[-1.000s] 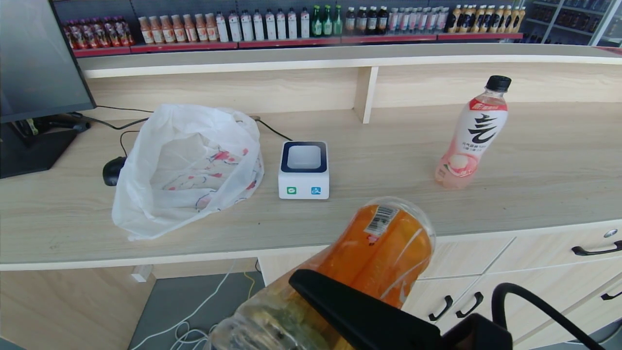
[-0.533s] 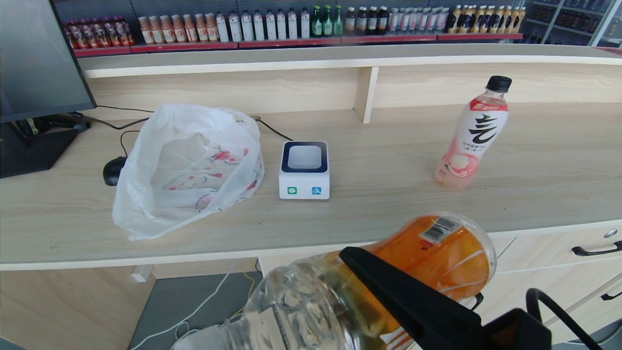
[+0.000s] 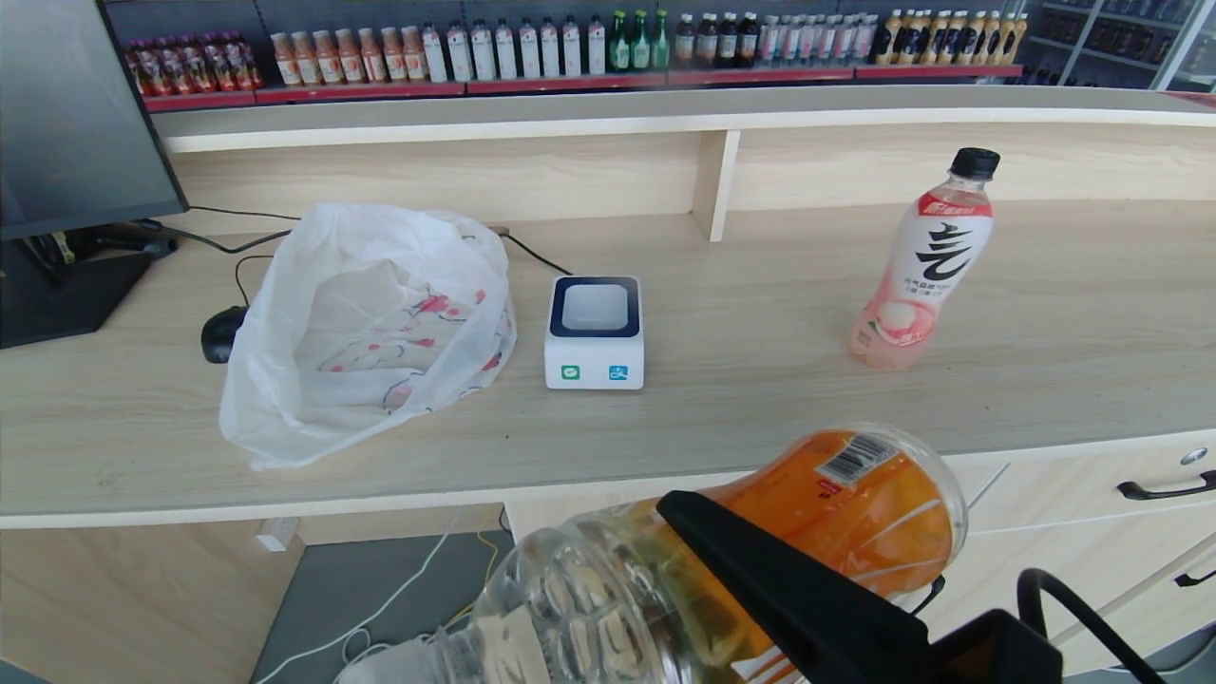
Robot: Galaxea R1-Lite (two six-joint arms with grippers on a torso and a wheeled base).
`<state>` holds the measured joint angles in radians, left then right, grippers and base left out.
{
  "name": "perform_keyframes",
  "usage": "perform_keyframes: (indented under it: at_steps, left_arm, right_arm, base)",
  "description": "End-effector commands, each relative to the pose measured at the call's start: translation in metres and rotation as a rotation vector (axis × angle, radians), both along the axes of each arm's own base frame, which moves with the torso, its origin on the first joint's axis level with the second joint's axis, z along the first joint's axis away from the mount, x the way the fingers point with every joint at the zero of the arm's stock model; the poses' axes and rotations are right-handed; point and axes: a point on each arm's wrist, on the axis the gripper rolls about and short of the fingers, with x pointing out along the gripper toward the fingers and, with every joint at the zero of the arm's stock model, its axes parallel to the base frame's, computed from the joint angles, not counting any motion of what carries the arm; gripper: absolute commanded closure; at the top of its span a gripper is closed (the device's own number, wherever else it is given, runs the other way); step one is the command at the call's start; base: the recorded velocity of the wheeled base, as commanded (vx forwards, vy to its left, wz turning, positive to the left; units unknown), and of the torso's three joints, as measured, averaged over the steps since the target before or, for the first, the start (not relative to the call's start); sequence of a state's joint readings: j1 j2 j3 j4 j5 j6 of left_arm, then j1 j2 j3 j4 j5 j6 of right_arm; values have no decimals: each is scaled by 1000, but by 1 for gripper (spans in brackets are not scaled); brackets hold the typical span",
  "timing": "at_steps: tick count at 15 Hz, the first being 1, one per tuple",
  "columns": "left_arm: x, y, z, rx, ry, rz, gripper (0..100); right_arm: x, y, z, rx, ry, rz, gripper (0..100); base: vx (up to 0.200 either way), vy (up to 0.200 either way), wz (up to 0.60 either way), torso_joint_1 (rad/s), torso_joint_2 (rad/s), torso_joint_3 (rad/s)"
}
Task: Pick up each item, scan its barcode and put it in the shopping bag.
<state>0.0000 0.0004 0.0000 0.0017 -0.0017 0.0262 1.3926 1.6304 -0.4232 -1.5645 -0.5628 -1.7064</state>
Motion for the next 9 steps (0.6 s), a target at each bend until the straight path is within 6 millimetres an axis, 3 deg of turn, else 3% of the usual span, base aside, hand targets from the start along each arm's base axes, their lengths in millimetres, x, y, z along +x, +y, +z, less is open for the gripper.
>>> perform_keyframes:
  at_steps: [1, 9]
  left_arm:
    - [0, 0, 0, 0, -1, 0, 0]
    - [0, 0, 0, 0, -1, 0, 0]
  right_arm:
    - [0, 0, 0, -2, 0, 0, 100]
    - [1, 2, 1, 115, 112, 22, 100]
  base:
    - [0, 0, 0, 0, 0, 0]
    - [0, 0, 0, 0, 0, 0]
